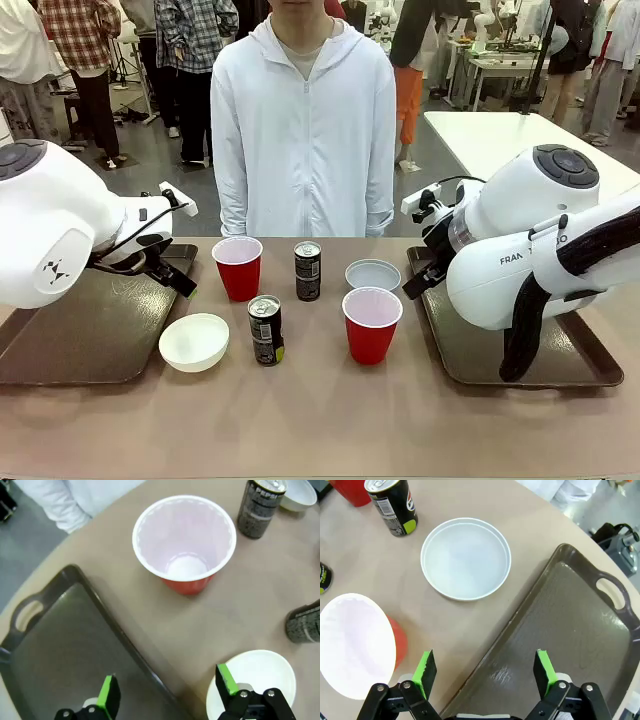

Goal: Prepare tableware on both trays.
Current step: Pick up a Picnic Bowl from the table and place it on a Handle tray.

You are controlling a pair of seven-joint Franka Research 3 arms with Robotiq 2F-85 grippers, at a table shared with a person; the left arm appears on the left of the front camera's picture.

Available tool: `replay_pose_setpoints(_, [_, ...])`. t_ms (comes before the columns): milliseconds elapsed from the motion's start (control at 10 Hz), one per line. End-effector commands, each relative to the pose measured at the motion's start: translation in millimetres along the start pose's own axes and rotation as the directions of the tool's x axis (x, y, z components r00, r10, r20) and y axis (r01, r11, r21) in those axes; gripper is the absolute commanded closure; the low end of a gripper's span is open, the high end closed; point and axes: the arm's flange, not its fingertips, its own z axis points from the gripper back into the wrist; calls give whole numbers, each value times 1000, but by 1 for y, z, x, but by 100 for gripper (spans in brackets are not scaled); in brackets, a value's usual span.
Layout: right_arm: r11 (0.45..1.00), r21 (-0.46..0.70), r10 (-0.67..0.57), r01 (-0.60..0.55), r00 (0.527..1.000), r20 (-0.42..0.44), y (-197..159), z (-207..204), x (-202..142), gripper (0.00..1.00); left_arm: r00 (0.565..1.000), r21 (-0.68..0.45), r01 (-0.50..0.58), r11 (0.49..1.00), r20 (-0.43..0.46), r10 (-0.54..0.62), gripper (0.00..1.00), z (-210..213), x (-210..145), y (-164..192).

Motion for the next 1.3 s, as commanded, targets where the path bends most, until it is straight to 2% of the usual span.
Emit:
replay_pose_setpoints(0, [1000, 0, 0, 0, 1000, 0, 0, 0, 0, 0, 1000, 0, 0, 1000, 0, 0, 0, 0, 0, 0])
replay_pose_setpoints(1200, [1000, 0, 0, 0, 1000, 0, 0, 0, 0, 0, 1000, 0, 0, 1000, 0, 0, 0, 0, 0, 0])
